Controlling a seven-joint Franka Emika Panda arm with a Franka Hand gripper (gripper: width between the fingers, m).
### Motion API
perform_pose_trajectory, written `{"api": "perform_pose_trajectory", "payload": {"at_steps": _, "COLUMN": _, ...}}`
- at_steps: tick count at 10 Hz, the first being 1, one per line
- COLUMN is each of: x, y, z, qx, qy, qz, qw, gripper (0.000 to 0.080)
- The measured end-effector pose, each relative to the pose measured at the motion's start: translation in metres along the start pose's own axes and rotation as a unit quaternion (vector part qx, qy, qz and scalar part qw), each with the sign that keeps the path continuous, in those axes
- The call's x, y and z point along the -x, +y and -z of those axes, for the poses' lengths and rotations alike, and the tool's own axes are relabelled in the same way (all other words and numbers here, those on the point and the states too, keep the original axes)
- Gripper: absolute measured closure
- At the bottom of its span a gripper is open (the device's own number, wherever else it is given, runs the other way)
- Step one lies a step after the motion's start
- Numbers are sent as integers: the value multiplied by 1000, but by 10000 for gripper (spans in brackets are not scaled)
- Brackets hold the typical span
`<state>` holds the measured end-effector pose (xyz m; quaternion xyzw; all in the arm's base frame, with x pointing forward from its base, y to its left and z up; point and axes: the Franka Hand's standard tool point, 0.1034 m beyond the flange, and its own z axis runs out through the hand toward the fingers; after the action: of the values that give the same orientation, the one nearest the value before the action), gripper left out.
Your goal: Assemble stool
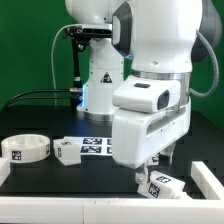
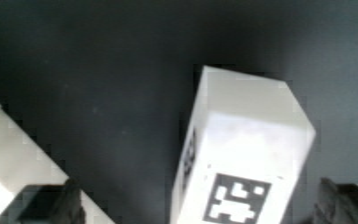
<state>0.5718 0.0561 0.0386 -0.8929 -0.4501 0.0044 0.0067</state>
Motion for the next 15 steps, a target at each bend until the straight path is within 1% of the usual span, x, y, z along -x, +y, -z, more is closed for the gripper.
{"api": "perform_pose_trajectory", "payload": {"at_steps": 2, "x": -2, "y": -8, "z": -17, "qx": -12, "qy": -5, "qz": -6, "qw": 1000, "gripper": 150}}
{"api": "perform_pose_trajectory", "payload": {"at_steps": 3, "x": -3, "y": -8, "z": -20, "qx": -7, "qy": 1, "qz": -5, "qw": 1000, "gripper": 150}}
{"api": "perform_pose_trajectory", "payload": {"at_steps": 5, "x": -2, "y": -7, "z": -21, "qx": -8, "qy": 1, "qz": -6, "qw": 1000, "gripper": 150}}
{"api": "perform_pose_trajectory", "payload": {"at_steps": 6, "x": -2, "y": -7, "z": -21, "qx": -8, "qy": 1, "qz": -6, "qw": 1000, "gripper": 265}}
{"api": "perform_pose_trajectory", "payload": {"at_steps": 7, "x": -2, "y": -7, "z": -21, "qx": -8, "qy": 1, "qz": -6, "qw": 1000, "gripper": 402}}
{"api": "perform_pose_trajectory", "payload": {"at_steps": 8, "x": -2, "y": -7, "z": -21, "qx": -8, "qy": 1, "qz": -6, "qw": 1000, "gripper": 402}}
{"api": "perform_pose_trajectory", "payload": {"at_steps": 9, "x": -2, "y": -8, "z": -20, "qx": -7, "qy": 0, "qz": -6, "qw": 1000, "gripper": 468}}
{"api": "perform_pose_trajectory", "payload": {"at_steps": 10, "x": 3, "y": -13, "z": -14, "qx": -7, "qy": -1, "qz": -5, "qw": 1000, "gripper": 468}}
{"api": "perform_pose_trajectory", "payload": {"at_steps": 11, "x": 14, "y": -23, "z": -5, "qx": -11, "qy": -7, "qz": -6, "qw": 1000, "gripper": 468}}
{"api": "perform_pose_trajectory", "payload": {"at_steps": 12, "x": 25, "y": -36, "z": 6, "qx": -10, "qy": -11, "qz": -3, "qw": 1000, "gripper": 468}}
{"api": "perform_pose_trajectory", "payload": {"at_steps": 13, "x": 39, "y": -53, "z": 18, "qx": -6, "qy": -10, "qz": -3, "qw": 1000, "gripper": 468}}
{"api": "perform_pose_trajectory", "payload": {"at_steps": 14, "x": 46, "y": -62, "z": 21, "qx": -3, "qy": -8, "qz": -6, "qw": 1000, "gripper": 468}}
{"api": "perform_pose_trajectory", "payload": {"at_steps": 15, "x": 44, "y": -59, "z": 18, "qx": -4, "qy": -9, "qz": -7, "qw": 1000, "gripper": 468}}
